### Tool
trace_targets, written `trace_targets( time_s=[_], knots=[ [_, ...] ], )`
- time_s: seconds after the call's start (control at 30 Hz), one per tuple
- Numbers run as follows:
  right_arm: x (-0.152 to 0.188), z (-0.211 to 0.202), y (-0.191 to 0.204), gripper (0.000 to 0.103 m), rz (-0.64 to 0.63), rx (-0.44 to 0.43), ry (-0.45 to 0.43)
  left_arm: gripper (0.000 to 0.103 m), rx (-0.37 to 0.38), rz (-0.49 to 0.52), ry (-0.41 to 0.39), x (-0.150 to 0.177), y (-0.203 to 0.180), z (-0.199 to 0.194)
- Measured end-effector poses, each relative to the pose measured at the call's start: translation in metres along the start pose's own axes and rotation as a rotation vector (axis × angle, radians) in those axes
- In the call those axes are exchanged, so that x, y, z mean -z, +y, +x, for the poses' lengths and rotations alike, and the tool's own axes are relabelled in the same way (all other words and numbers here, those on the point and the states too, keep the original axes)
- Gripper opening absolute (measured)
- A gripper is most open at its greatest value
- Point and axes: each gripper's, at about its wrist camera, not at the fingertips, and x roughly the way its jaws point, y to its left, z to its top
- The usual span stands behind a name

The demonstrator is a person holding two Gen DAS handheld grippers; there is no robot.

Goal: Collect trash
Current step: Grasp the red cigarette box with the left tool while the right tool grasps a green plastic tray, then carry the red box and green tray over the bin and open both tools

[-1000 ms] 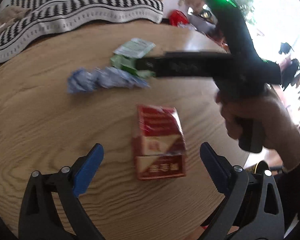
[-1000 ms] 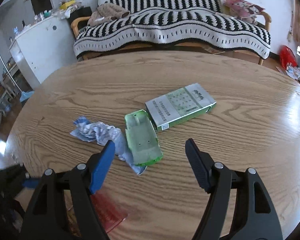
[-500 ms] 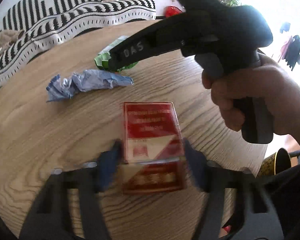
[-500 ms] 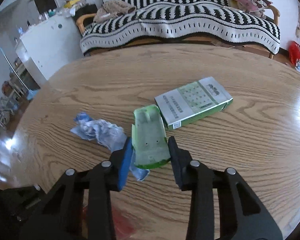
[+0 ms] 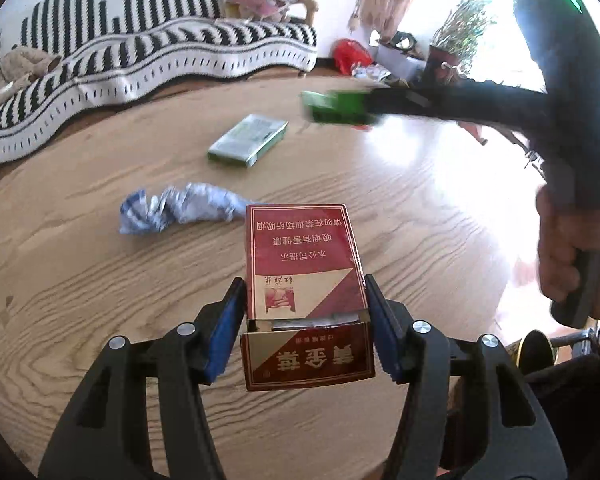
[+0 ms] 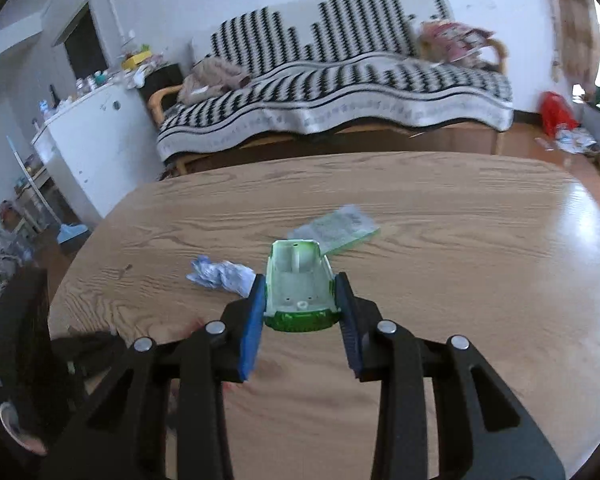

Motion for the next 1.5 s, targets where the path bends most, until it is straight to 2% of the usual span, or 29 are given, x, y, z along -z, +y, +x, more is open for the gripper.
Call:
trace_targets(
  time_s=[0.13,0.23,0.33,0.5,0.67,0.8,0.87,0.97,1.07,1.23,1.37,1.4,1.43,1.47,1.5],
  knots=[
    [0.036,-0.09,-0.044,0.035,0.033,0.145,-0.022,0.057,0.06,0.035,-0.018,-0.015,-0.045,-0.017],
    [0.073,-0.15,-0.077,0.034,0.083,0.256,-0.019,0.057,0.147,0.085,-0.027,-0.025,-0.098,-0.025],
    [0.122,-0.221,-0.112,0.034,0.167,0.38,-0.026,0.057,0.232,0.17,-0.029,-0.031,-0.171,-0.034],
    [0.228,-0.337,-0.156,0.035,0.331,0.56,-0.038,0.057,0.383,0.298,0.003,-0.028,-0.292,-0.039],
    [0.339,-0.414,-0.182,0.035,0.509,0.664,-0.028,0.057,0.527,0.421,0.092,0.016,-0.408,-0.025],
    [0.41,-0.437,-0.193,0.035,0.626,0.692,-0.008,0.057,0.604,0.515,0.189,0.071,-0.475,0.0],
    [0.441,-0.439,-0.199,0.035,0.681,0.689,0.006,0.057,0.619,0.54,0.259,0.095,-0.495,0.02],
    [0.469,-0.434,-0.206,0.035,0.725,0.67,0.022,0.057,0.614,0.594,0.318,0.123,-0.514,0.039],
    [0.483,-0.425,-0.21,0.035,0.741,0.648,0.034,0.057,0.591,0.654,0.351,0.146,-0.518,0.049],
    [0.475,-0.4,-0.215,0.035,0.752,0.622,0.039,0.058,0.588,0.653,0.362,0.145,-0.511,0.056],
    [0.471,-0.397,-0.215,0.035,0.747,0.617,0.037,0.059,0.591,0.643,0.366,0.142,-0.511,0.056],
    [0.469,-0.397,-0.215,0.035,0.742,0.621,0.038,0.061,0.587,0.641,0.362,0.141,-0.511,0.056],
    [0.468,-0.397,-0.216,0.036,0.739,0.628,0.043,0.071,0.585,0.639,0.36,0.142,-0.513,0.054],
    [0.467,-0.398,-0.216,0.048,0.744,0.631,0.041,0.08,0.578,0.631,0.356,0.14,-0.514,0.054],
    [0.465,-0.4,-0.216,0.068,0.75,0.64,0.034,0.091,0.571,0.623,0.347,0.138,-0.512,0.054]
  ],
)
